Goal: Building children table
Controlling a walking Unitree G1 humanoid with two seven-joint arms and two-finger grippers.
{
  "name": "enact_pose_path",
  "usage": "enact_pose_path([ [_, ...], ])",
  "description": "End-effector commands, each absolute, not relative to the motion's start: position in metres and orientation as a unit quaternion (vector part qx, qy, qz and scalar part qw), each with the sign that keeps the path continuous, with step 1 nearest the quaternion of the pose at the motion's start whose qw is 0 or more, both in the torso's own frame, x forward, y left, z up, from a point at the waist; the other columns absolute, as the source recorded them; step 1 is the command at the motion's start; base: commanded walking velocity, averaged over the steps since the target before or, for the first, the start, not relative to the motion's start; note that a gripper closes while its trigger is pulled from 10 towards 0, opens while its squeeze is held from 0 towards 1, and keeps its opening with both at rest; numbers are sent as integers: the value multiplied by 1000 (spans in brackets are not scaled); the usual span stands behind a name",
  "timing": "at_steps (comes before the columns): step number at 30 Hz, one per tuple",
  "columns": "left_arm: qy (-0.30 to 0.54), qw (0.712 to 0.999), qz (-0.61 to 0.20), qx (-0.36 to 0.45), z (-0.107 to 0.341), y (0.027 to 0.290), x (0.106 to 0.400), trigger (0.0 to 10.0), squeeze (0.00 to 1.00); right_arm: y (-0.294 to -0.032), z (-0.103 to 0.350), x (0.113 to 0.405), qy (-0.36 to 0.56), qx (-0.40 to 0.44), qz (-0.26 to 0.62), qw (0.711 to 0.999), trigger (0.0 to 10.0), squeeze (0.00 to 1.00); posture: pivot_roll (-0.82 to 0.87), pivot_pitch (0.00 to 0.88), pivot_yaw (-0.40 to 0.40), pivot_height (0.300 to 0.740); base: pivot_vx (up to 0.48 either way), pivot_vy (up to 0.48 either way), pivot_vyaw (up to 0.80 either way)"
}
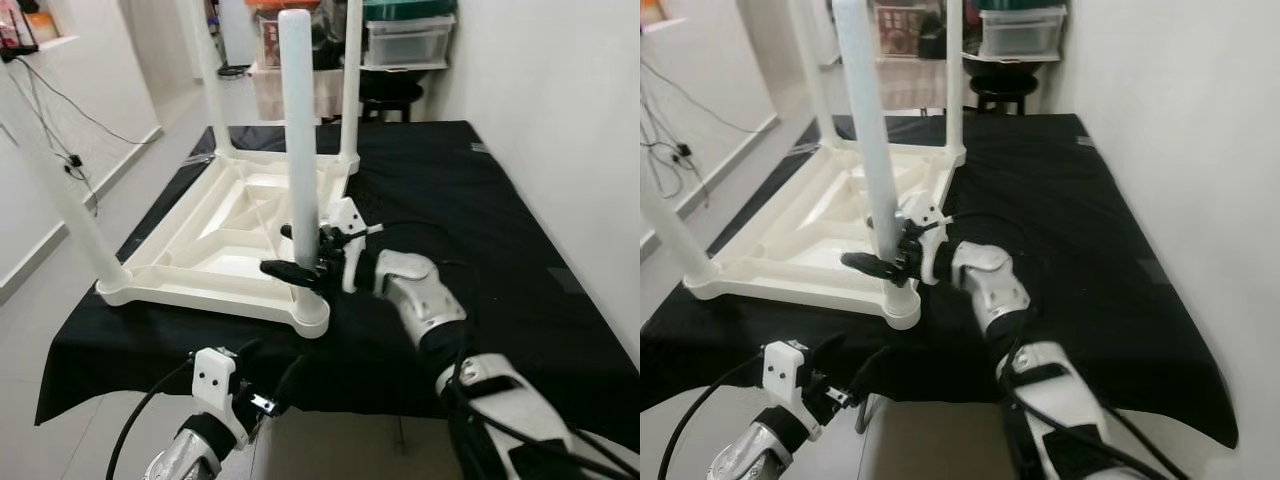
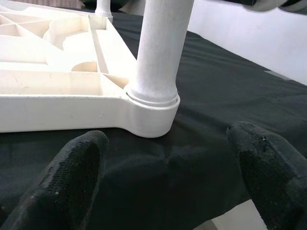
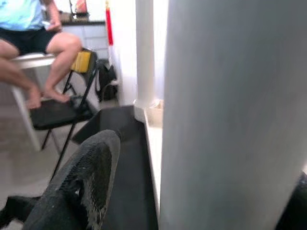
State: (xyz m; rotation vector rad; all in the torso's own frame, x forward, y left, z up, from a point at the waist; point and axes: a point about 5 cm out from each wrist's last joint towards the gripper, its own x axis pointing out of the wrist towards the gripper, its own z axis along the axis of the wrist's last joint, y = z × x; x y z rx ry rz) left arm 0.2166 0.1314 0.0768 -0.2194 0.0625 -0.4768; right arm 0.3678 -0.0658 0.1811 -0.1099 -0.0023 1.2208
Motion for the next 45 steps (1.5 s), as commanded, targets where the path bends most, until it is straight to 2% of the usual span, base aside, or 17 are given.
enact_pose_path([
  [1, 42, 965, -233, -115, 72, 133, 215, 10000, 0, -68, 178, 370, 16, -57, 579, 813, 10000, 0, 31, 0, 22, 740, 0, 0, 0],
  [4, 42, 965, -233, -115, 72, 133, 215, 10000, 0, -68, 178, 370, 16, -57, 579, 813, 10000, 0, 31, 0, 22, 740, 0, 0, 0],
  [5, 42, 965, -232, -115, 72, 133, 215, 10000, 0, -72, 178, 372, 21, -56, 572, 818, 9294, 0, 36, 0, 24, 740, 0, 0, 0],
  [6, 42, 965, -232, -115, 72, 133, 215, 10000, 0, -76, 179, 374, 23, -47, 571, 819, 0, 0, 36, 0, 25, 740, 0, 0, 0],
  [16, 46, 964, -235, -116, 71, 133, 211, 10000, 0, -98, 172, 371, 22, -35, 563, 825, 0, 0, 32, 0, 37, 740, 0, 0, 0],
  [17, 47, 964, -235, -116, 71, 134, 210, 10000, 0, -114, 164, 369, 22, -43, 540, 841, 0, 0, 25, 0, 42, 740, 0, 0, 0],
  [20, 47, 964, -235, -116, 71, 134, 210, 10000, 0, -119, 161, 368, 25, -49, 529, 847, 0, 0, 25, 0, 42, 740, 0, 0, 0],
  [21, 47, 964, -235, -115, 71, 135, 209, 10000, 0, -120, 151, 368, 36, -54, 491, 869, 0, 0, 23, 0, 42, 740, 0, 0, 0],
  [23, 48, 964, -235, -115, 71, 136, 207, 10000, 0, -123, 118, 363, 47, -33, 219, 974, 0, 0, 19, 0, 30, 740, 0, 0, 0],
  [24, 49, 964, -236, -115, 72, 137, 207, 10000, 0, -112, 99, 346, 64, -18, 174, 982, 0, 0, 24, 0, 39, 740, 0, 0, 0],
  [28, 52, 964, -237, -110, 71, 139, 208, 10000, 0, -80, 77, 323, 88, 4, 201, 976, 0, 0, 2, 0, 76, 740, 0, 0, 0],
  [35, 56, 961, -246, -115, 70, 139, 209, 10000, 0, -58, 100, 344, 51, -29, 247, 967, 0, 0, 15, 0, 59, 740, 0, 0, 0],
  [36, 54, 962, -243, -116, 71, 139, 210, 10000, 0, -54, 104, 347, 47, -34, 251, 966, 7647, 0, 21, 0, 53, 740, 0, 0, 0],
  [37, 52, 963, -238, -114, 71, 139, 211, 10000, 0, -47, 109, 347, 43, -29, 258, 965, 10000, 0, 30, 0, 46, 740, 0, 0, 0],
  [40, 50, 965, -233, -111, 71, 139, 212, 10000, 0, -40, 119, 347, 24, -38, 274, 961, 10000, 55, 35, 0, 44, 740, 0, 0, 0],
  [41, 49, 965, -232, -111, 71, 139, 212, 10000, 0, -37, 124, 347, 18, -25, 295, 955, 10000, 1000, 39, 0, 40, 740, 0, 0, 0],
  [45, 48, 965, -232, -112, 72, 139, 212, 10000, 0, -33, 135, 351, 6, 4, 338, 941, 10000, 1000, 39, 0, 37, 740, 0, 0, 0],
])
